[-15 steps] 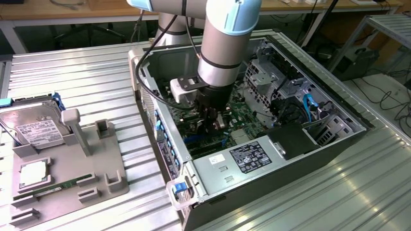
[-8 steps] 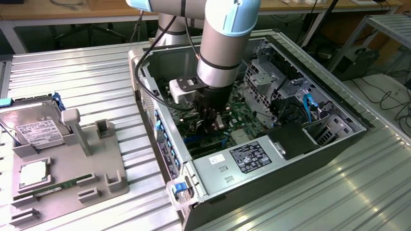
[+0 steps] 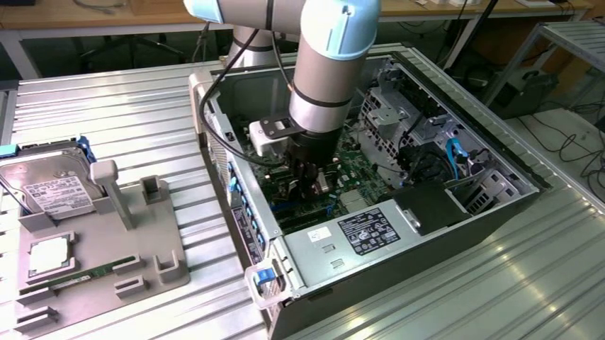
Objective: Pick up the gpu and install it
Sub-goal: 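Insert the gpu into the slot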
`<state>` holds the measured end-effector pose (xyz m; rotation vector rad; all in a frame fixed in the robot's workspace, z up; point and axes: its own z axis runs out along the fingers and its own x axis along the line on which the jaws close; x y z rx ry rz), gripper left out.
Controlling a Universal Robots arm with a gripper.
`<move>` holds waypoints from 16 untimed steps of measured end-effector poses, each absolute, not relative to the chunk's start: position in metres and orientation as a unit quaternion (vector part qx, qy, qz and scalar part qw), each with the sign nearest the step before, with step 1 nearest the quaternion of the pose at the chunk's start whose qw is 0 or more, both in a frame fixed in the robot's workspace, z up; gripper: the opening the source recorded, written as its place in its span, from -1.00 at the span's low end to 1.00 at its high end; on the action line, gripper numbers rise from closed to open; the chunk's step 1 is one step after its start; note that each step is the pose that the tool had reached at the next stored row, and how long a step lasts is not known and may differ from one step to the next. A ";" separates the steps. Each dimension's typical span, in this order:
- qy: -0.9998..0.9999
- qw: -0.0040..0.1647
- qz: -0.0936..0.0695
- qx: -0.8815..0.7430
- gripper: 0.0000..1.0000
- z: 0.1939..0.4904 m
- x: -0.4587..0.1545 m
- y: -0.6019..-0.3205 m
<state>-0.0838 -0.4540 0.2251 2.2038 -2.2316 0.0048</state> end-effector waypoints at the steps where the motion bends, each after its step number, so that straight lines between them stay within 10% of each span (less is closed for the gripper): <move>1: -0.712 0.002 0.001 0.703 -0.44 0.225 -0.084 -0.454; 16: -0.712 0.003 0.001 0.703 -0.44 0.218 -0.084 -0.454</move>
